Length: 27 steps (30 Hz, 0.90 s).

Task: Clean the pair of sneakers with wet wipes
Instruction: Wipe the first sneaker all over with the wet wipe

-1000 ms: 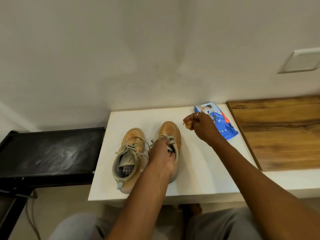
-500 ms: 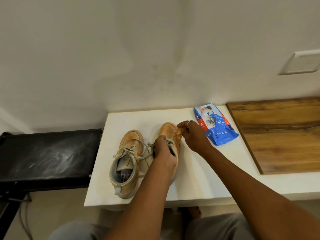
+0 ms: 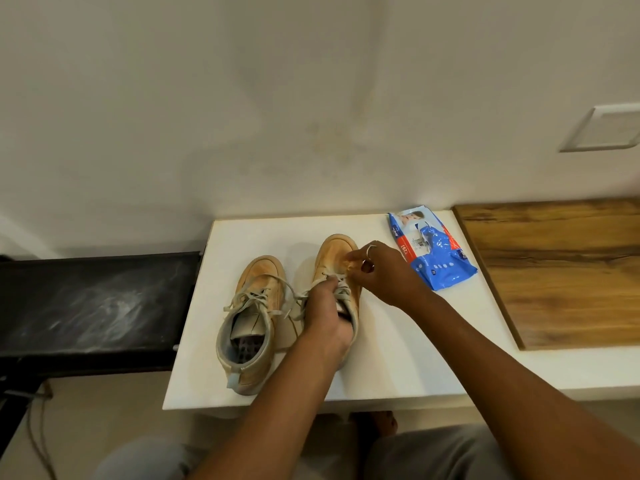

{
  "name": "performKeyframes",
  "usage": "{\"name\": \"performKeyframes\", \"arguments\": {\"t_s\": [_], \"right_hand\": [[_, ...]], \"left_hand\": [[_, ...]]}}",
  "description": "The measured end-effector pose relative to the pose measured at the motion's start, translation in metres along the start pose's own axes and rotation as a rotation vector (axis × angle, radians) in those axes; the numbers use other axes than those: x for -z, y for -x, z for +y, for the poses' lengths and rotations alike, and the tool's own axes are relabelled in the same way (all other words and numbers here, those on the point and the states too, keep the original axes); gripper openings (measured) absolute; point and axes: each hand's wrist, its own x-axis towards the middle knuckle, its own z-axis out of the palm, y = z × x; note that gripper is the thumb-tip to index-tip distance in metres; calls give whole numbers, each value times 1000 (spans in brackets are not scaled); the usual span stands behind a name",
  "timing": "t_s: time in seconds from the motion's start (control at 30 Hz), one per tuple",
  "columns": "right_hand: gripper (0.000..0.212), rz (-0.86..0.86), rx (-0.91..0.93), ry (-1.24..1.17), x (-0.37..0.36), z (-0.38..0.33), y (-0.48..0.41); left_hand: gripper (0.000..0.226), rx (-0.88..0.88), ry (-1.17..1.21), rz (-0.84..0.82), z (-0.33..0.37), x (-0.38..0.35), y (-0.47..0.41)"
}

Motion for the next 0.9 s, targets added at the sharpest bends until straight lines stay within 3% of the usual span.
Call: {"name": "performKeyframes", "arguments": {"t_s": [0.13,0.3,0.6,0.9], "right_hand": [[26,65,68,43,16,-14,15],[24,245,102,-112,35,-50,42],[25,50,128,221,-3,-34,33],[27,-151,51,173,-30,-26,23]], "left_hand": [[42,-8,-3,-47,1,7,35],[31,15,-16,-119,11,22,84],[38,104,-86,-1,-2,42,70],[27,213,-92,13,1,39,53]]}}
